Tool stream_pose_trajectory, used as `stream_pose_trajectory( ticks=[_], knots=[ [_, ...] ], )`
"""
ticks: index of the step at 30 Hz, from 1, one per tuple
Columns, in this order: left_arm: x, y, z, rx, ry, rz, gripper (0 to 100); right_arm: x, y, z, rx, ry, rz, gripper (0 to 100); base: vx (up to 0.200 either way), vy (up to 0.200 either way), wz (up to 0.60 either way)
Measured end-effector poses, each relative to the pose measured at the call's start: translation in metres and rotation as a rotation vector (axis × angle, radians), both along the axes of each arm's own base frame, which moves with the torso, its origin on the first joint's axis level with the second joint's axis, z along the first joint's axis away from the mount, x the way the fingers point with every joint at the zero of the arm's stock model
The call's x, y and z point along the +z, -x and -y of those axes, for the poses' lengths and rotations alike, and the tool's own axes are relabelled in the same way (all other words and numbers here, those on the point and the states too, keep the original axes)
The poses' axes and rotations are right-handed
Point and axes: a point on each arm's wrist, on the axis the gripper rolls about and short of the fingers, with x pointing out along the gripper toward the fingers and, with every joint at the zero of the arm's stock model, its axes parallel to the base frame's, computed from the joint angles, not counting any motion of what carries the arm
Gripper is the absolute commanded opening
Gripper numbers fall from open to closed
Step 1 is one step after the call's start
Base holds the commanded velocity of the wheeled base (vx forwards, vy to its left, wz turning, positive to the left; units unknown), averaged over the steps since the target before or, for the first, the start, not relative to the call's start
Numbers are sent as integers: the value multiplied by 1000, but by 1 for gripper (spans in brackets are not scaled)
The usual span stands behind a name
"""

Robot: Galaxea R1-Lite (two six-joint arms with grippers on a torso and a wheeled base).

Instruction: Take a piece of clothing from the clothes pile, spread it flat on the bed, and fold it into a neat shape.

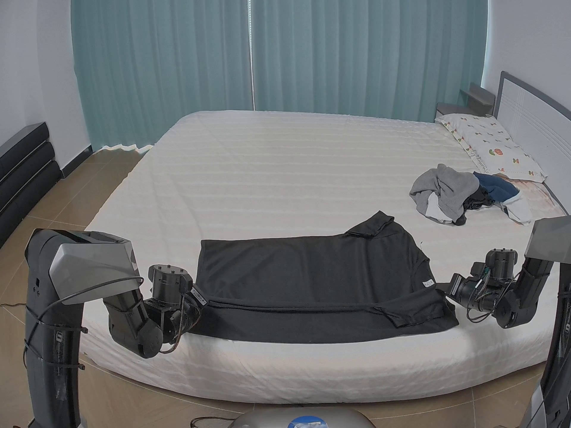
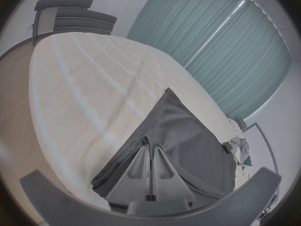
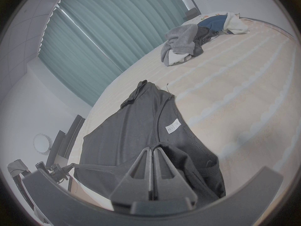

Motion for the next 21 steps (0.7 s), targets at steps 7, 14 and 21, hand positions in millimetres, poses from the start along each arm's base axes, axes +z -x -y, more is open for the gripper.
stream_pose_trajectory(
  ticks=[7, 14, 21],
  knots=[
    [-5, -2, -1, 6, -1, -7, 100, -7, -4, 1, -32, -51, -9, 100, 0, 0, 0],
    [-3, -2, -7, 33, 16, -7, 100, -5, -5, 5, -104, -169, -11, 100, 0, 0, 0],
    [18, 3, -14, 91, 105, 28, 100, -5, -3, 9, -147, -263, -38, 100, 0, 0, 0]
  ],
)
